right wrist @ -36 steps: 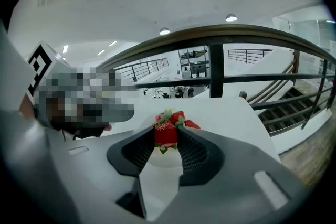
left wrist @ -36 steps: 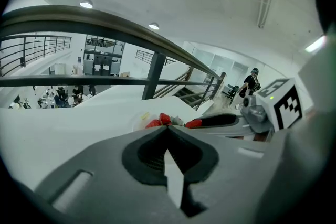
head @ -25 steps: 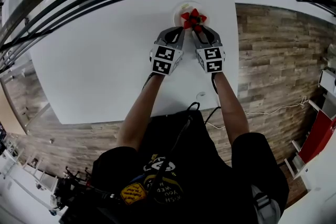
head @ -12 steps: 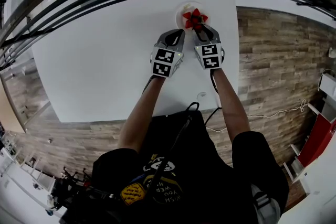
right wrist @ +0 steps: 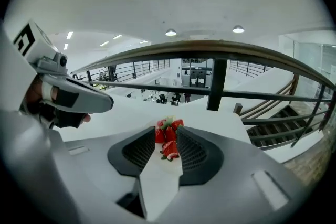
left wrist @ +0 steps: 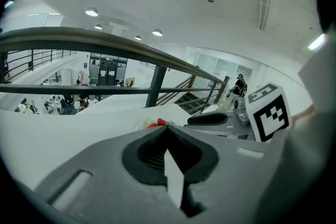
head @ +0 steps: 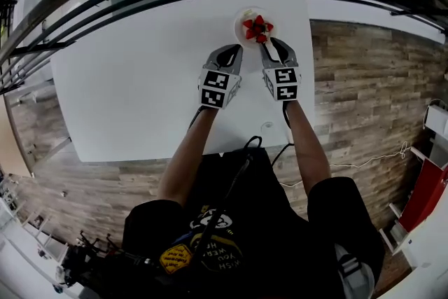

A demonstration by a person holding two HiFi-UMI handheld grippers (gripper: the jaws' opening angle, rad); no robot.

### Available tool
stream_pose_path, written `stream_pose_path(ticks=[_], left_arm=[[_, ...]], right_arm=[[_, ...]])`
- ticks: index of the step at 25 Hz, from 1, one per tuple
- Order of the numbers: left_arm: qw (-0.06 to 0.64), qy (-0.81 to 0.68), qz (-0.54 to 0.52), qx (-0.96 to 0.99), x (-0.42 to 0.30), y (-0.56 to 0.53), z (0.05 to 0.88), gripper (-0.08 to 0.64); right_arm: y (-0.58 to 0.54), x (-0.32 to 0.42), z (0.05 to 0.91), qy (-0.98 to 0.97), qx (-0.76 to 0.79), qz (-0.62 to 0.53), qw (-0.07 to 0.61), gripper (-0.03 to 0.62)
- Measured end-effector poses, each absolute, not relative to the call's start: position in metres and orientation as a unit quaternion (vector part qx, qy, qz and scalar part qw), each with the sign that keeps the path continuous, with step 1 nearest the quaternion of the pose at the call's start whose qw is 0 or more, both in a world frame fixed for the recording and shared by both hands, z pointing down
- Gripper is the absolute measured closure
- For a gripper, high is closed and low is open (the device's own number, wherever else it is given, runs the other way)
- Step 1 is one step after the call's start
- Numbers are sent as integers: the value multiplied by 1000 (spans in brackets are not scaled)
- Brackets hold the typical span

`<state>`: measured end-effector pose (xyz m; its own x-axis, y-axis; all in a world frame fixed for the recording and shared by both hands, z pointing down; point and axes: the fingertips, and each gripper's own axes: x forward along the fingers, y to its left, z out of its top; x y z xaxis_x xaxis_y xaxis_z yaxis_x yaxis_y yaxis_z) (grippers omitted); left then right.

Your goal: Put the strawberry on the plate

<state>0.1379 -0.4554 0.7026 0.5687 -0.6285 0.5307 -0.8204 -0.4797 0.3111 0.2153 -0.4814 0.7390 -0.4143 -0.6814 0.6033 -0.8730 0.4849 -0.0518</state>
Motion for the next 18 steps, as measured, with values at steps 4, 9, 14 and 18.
stream_pose_path(ticks=[4,9,14,18], left_arm=[[257,-435,159,848,139,-441,671,560],[226,-435,150,859,138,-417,630,560],[192,-431,128,872,127,-394,567,560],[170,-425,96,884,110,-356,509,560]], right_arm=[[-466,221,694,-826,491,165,222,476],[-434,243,638,-817,530,159,165,500],[-397,261,573,-798,572,150,118,526],[-349,260,518,-782,603,137,76,560]])
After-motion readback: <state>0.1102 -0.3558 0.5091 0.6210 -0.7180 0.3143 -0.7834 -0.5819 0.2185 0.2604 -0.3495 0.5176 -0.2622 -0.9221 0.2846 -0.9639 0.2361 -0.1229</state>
